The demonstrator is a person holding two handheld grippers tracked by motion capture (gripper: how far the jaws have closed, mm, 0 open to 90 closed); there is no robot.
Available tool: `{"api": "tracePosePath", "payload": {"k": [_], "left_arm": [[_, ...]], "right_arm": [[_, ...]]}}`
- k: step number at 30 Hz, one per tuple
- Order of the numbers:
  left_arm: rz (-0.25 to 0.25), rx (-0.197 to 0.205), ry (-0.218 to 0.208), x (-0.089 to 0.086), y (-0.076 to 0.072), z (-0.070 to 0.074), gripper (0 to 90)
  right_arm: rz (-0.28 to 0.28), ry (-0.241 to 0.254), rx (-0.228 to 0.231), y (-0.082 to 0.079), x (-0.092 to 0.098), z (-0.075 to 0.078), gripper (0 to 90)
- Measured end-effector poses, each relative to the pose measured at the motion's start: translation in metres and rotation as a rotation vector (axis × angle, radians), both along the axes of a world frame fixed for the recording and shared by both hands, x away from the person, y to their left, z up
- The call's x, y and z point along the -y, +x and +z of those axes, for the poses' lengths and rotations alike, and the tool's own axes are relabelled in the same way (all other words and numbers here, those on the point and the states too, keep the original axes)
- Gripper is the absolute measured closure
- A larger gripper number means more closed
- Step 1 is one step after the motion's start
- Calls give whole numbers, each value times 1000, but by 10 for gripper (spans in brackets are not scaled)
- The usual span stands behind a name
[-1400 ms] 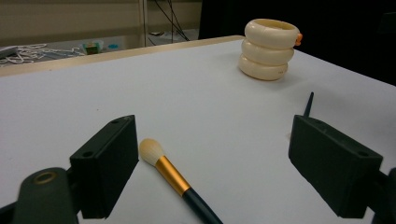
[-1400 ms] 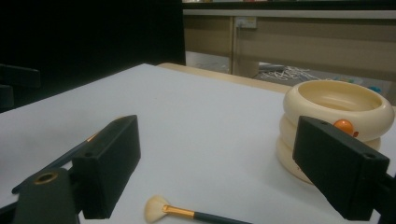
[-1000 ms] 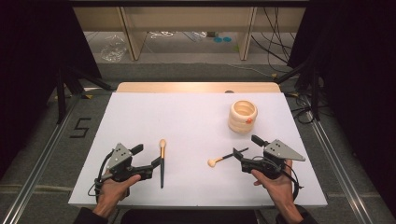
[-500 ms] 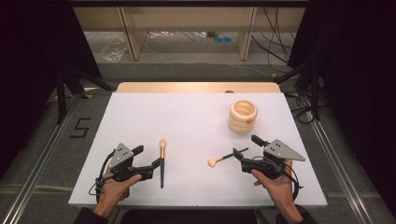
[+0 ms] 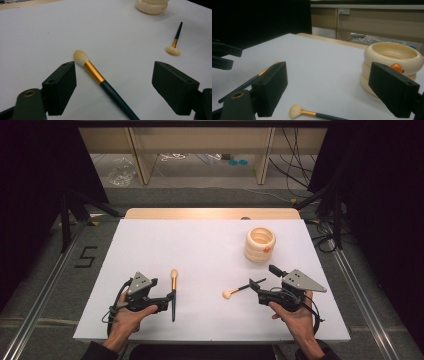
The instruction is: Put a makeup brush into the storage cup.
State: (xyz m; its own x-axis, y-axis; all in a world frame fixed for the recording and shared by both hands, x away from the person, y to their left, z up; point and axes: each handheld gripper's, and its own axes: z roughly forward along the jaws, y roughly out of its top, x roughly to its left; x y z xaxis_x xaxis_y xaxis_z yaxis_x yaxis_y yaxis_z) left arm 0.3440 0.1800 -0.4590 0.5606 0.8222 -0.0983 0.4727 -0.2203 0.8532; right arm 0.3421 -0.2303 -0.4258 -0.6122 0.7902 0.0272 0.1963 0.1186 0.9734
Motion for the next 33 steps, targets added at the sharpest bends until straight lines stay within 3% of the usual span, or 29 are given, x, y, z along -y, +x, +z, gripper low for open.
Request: {"api": "tracePosePath", "payload": {"k": [6, 8, 15, 18, 20, 23, 25, 27, 33], "left_arm": [[-53, -46, 102, 7, 7, -3, 220], [-43, -57, 93, 8, 10, -5, 230], [-39, -98, 134, 9, 19, -10, 256], [-36, -110, 154, 9, 21, -11, 288], [-37, -105, 192, 9, 25, -9, 303], [-25, -116, 174, 11, 27, -11, 306], [-25, -129, 186, 12, 27, -12, 314], [-53, -153, 226, 10, 29, -12, 316], [-49, -183, 223, 12, 31, -15, 338]], "right_arm": [[1, 10, 5, 1, 0, -1, 165], [2, -2, -7, 0, 0, 0, 165], [1, 7, 4, 1, 0, -1, 165], [-3, -3, -5, 0, 0, 0, 166], [2, 6, 2, 1, 0, -1, 166], [2, 0, -5, 0, 0, 0, 167], [6, -2, -8, 0, 0, 0, 167], [6, 8, 2, 1, 0, -1, 167], [10, 5, -2, 0, 0, 0, 168]]}}
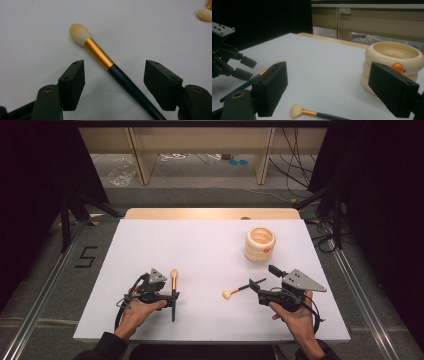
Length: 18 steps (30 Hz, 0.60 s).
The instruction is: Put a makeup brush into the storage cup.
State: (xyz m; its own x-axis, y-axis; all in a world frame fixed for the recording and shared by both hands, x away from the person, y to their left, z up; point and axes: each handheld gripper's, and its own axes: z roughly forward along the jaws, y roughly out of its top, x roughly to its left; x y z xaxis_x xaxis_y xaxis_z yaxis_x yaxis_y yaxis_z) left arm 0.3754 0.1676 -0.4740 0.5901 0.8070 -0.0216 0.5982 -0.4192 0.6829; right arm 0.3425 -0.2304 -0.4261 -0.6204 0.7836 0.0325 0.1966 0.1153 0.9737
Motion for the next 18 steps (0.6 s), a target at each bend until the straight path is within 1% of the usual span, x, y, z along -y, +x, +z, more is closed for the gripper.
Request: {"api": "tracePosePath", "payload": {"k": [1, 3, 4, 5, 6, 9, 10, 11, 12, 13, 14, 15, 16, 18], "left_arm": [[-3, -2, 15, -1, 1, 0, 359], [12, -7, 10, 0, 2, -1, 364], [7, -14, 20, 0, 2, -1, 382], [11, -17, 14, 0, 3, -1, 389], [7, -20, 25, 0, 5, -1, 396], [12, -24, 14, 2, 8, -3, 420], [22, -27, 12, 4, 8, -3, 426], [16, -31, 20, 5, 9, -4, 433], [4, -40, 31, 5, 10, -4, 439], [6, -49, 19, 7, 10, -5, 443], [2, -48, 26, 7, 10, -5, 452], [-8, -56, 41, 7, 11, -5, 459], [-24, -55, 40, 7, 12, -5, 472], [-39, -46, 38, 9, 12, -5, 506]], "right_arm": [[-6, -6, -6, 0, 0, 0, 168], [-6, -6, -6, 0, 0, 0, 168], [-5, -5, -3, 0, 0, 0, 169], [-2, 0, -1, 0, 0, 0, 169], [-2, -1, -3, 0, 0, 0, 169], [2, -4, -8, 0, 0, 0, 171], [3, -4, -8, 0, 0, 0, 171], [6, 0, -5, 0, 0, 0, 171], [2, -6, -11, -1, 0, 0, 171], [4, -4, -9, -1, 0, 0, 172], [2, 8, 6, 0, -1, 0, 173], [3, 6, 4, 0, -1, 0, 173], [1, -5, -9, 0, 0, 0, 173], [2, -7, -12, -1, 0, 0, 176]]}}
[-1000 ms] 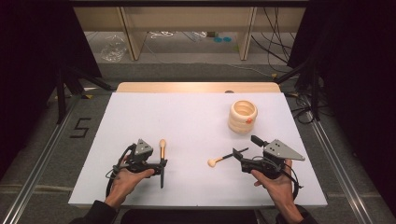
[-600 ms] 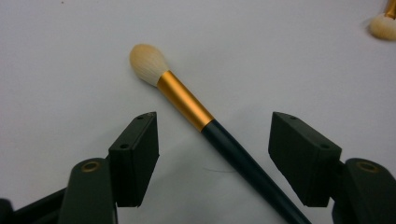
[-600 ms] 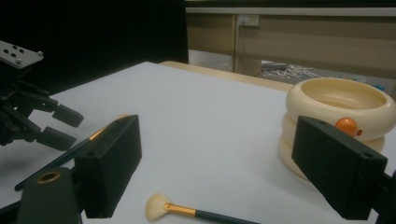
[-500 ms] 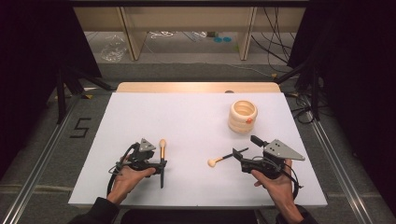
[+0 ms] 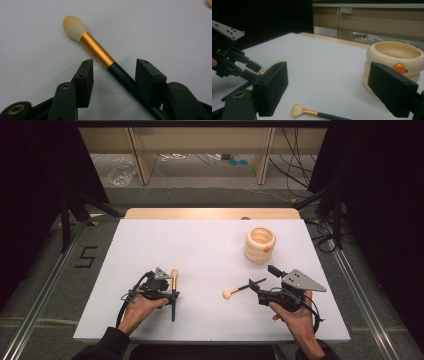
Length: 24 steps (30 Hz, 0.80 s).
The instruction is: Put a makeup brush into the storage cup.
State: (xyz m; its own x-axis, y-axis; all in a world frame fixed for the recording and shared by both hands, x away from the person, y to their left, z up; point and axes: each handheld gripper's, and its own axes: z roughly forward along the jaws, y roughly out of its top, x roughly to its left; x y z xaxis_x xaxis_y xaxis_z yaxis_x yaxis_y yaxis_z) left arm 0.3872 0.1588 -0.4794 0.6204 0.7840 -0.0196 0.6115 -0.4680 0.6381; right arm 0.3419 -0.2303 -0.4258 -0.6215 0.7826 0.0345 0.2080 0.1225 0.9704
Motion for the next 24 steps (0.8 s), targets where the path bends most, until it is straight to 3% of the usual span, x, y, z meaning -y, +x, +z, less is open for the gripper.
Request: {"api": "tracePosePath", "payload": {"k": [2, 5, 9, 21, 24], "left_arm": [[-11, -10, -6, 1, 0, 0, 545], [-38, -15, 23, 0, 1, 2, 603], [-50, -20, 33, -2, 2, 2, 624], [-109, -54, 129, 5, 11, 5, 689], [-122, -109, 166, 5, 14, 9, 711]], "right_arm": [[4, 11, 15, 1, -1, -1, 177], [1, 6, 7, 0, 1, 0, 179], [2, 5, 7, 0, 0, 0, 180], [8, 3, 6, 1, 0, 0, 186], [9, 4, 6, 1, 0, 0, 188]]}}
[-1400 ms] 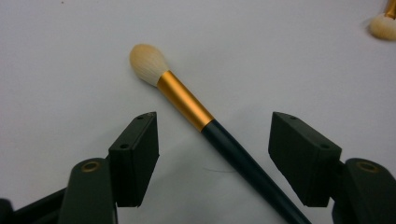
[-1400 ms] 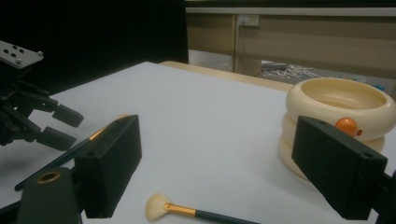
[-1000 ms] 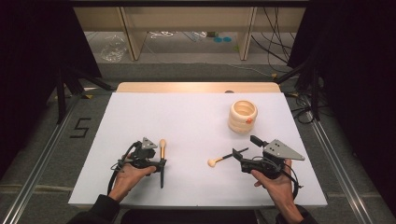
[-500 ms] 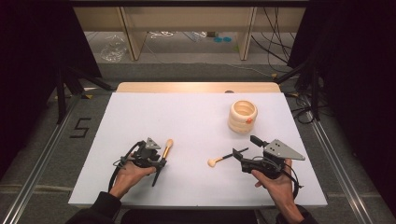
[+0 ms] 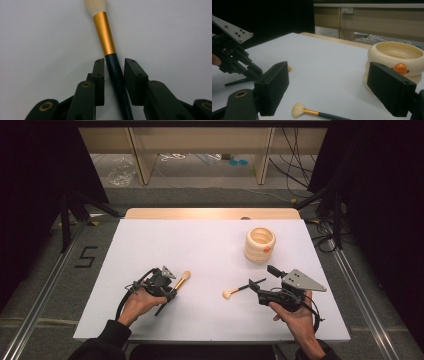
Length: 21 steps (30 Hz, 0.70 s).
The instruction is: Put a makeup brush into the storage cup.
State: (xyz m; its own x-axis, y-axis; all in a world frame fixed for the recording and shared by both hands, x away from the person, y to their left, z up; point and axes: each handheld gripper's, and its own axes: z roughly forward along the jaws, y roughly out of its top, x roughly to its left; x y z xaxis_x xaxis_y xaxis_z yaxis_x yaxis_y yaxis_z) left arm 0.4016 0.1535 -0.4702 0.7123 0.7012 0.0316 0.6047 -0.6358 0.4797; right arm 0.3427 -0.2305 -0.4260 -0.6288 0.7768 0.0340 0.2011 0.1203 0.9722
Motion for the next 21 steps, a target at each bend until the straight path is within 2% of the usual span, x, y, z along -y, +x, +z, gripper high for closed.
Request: {"api": "tracePosePath", "payload": {"k": [3, 7, 9, 11, 12, 14, 15, 16, 17, 18, 19, 20, 21], "left_arm": [[-12, -44, -14, -1, 5, 0, 734], [-23, -64, -1, -1, 8, 2, 765], [-37, -74, 3, 0, 11, 2, 769], [-57, -107, 27, 0, 14, 4, 772], [-91, -115, 54, -1, 17, 5, 774], [-86, -134, 46, 1, 19, 5, 776], [-106, -147, 62, 1, 22, 6, 777], [-112, -165, 64, 0, 24, 7, 777], [-110, -171, 59, 1, 25, 7, 778], [-112, -175, 56, 1, 26, 6, 778], [-123, -183, 70, 2, 28, 7, 779], [-127, -189, 81, 4, 28, 8, 779], [-135, -192, 96, 5, 29, 8, 779]], "right_arm": [[2, 0, 0, 0, 0, 0, 190], [1, 0, 0, 0, 0, 0, 200], [-12, 8, 15, -1, 1, 1, 216], [-11, 9, 26, -1, 2, 2, 216], [-5, 15, 26, 0, 2, 2, 216], [-2, 15, 25, 0, 2, 1, 215], [-4, 9, 18, -1, 2, 2, 215], [-2, 16, -5, -2, 1, 2, 215], [-2, 17, -7, -3, 1, 2, 215], [2, 13, 29, -1, 1, 1, 214], [-1, 7, 21, -1, 1, 2, 214], [3, 20, -10, -3, 0, 2, 213], [3, 10, 12, -1, 1, 1, 213]]}}
